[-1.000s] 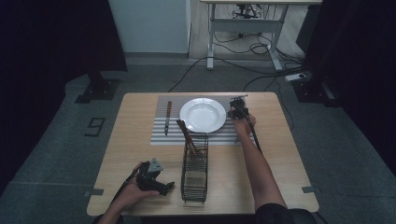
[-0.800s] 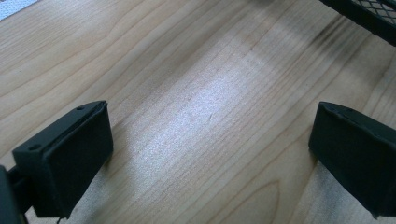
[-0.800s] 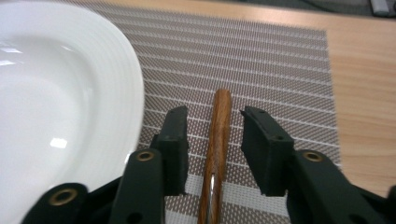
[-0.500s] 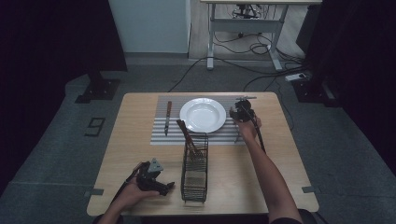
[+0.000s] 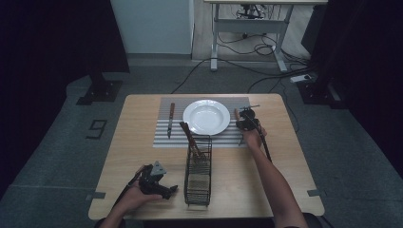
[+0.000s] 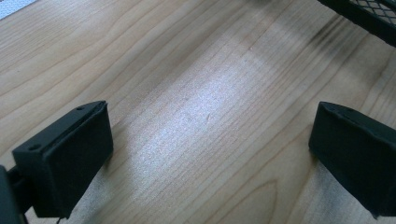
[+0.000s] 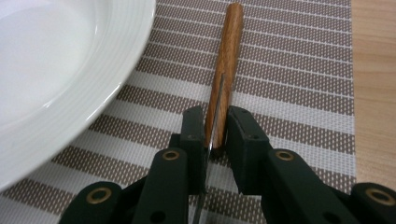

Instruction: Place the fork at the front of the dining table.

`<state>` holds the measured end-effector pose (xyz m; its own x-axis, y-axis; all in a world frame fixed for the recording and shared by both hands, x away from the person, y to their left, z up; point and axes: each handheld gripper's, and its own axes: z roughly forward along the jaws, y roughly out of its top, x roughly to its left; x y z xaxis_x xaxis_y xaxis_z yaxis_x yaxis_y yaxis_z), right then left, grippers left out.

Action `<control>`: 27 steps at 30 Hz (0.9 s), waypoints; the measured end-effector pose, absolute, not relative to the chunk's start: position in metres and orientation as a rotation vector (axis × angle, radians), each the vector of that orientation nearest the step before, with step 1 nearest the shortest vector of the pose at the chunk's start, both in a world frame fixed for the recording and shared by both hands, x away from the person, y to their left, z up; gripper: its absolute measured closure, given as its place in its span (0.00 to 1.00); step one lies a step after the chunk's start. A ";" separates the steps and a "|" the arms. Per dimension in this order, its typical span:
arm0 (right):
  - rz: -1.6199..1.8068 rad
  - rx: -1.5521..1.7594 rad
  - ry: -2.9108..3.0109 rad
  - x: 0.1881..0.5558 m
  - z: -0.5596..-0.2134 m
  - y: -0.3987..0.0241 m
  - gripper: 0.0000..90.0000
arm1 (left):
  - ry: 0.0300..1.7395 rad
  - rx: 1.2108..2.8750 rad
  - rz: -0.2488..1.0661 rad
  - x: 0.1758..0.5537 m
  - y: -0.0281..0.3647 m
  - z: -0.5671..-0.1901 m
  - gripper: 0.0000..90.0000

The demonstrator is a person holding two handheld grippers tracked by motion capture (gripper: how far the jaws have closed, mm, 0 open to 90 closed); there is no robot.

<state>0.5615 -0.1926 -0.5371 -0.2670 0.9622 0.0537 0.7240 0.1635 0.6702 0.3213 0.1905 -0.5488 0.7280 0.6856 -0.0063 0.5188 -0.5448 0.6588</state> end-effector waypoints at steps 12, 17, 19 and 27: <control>0.870 1.650 2.017 0.592 -0.537 -0.187 0.90 | 0.905 2.278 0.331 0.321 0.191 -0.549 0.00; 0.891 1.660 2.018 0.599 -0.538 -0.186 0.89 | 0.904 2.278 0.331 0.321 0.191 -0.549 0.00; 0.892 1.658 2.019 0.599 -0.538 -0.186 0.89 | 0.904 2.277 0.331 0.321 0.191 -0.549 0.00; 0.898 1.660 2.012 0.599 -0.536 -0.190 0.85 | 0.904 2.277 0.331 0.321 0.191 -0.549 0.00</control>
<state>0.5985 -0.1899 -0.5364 -0.2298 0.9675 0.1052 0.7245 0.0979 0.6823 0.3214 0.1906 -0.5488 0.7293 0.6841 -0.0065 0.5178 -0.5458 0.6588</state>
